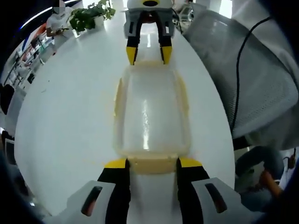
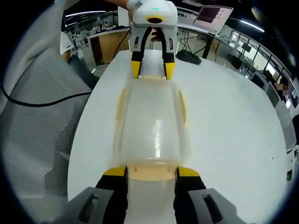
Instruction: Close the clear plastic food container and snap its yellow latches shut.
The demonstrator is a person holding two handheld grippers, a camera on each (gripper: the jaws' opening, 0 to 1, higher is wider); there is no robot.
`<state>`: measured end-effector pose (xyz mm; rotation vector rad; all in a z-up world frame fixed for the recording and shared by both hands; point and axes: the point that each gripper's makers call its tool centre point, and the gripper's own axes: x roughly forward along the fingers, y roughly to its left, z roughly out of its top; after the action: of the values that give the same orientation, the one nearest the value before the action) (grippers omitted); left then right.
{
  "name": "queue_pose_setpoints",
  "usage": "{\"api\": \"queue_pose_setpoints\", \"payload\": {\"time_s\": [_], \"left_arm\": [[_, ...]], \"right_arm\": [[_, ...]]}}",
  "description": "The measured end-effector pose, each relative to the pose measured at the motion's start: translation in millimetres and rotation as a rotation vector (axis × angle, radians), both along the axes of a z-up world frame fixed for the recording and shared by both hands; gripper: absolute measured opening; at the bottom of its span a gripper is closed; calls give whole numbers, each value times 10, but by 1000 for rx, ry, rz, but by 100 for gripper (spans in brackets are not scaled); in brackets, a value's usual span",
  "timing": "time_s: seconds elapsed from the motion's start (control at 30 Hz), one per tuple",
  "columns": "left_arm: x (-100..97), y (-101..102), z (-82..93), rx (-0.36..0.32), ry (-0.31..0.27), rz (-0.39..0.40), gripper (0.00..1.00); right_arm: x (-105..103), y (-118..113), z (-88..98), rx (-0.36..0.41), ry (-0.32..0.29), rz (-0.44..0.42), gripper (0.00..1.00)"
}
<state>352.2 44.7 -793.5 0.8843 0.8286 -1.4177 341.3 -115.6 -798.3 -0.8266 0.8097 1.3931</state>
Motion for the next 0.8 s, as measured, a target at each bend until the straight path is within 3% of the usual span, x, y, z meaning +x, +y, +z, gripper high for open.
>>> {"api": "queue_pose_setpoints", "payload": {"time_s": [0.33, 0.8], "left_arm": [[9, -64, 271, -15, -12, 0, 36], [-122, -238, 616, -23, -19, 5, 36]], "right_arm": [[-1, -75, 275, 49, 5, 2, 36], [-101, -234, 641, 71, -15, 21, 35]]}}
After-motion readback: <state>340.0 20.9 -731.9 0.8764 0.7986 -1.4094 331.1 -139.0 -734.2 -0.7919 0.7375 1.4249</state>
